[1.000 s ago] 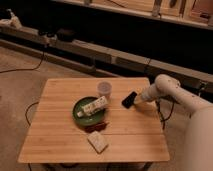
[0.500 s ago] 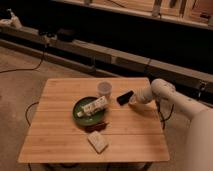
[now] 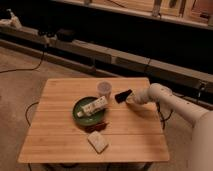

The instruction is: Push the eraser across the table

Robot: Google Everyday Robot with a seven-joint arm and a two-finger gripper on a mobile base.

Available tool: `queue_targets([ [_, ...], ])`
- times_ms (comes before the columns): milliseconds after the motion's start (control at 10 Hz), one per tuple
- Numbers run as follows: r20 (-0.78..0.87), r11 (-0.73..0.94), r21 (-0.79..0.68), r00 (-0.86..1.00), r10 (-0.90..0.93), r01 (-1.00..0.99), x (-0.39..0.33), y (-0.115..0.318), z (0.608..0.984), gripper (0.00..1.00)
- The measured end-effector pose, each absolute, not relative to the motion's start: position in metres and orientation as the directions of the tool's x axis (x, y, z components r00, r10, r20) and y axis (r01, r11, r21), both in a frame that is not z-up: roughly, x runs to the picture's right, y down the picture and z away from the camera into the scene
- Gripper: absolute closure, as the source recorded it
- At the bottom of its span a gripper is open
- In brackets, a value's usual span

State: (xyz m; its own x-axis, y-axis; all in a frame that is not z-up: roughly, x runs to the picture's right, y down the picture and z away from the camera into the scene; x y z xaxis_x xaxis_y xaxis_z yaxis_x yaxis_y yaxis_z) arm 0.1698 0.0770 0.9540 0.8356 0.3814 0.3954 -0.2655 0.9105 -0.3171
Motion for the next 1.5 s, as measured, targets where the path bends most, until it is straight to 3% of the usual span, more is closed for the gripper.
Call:
queue_targets([
  [1000,0.303,0.929,-0.275,0.895,0.328,-0.247,0.175,0.072,0.981,0.75],
  [1500,0.301,0.915,-0.25,0.872,0.385,-0.318,0.182,0.06,0.991,0.75],
])
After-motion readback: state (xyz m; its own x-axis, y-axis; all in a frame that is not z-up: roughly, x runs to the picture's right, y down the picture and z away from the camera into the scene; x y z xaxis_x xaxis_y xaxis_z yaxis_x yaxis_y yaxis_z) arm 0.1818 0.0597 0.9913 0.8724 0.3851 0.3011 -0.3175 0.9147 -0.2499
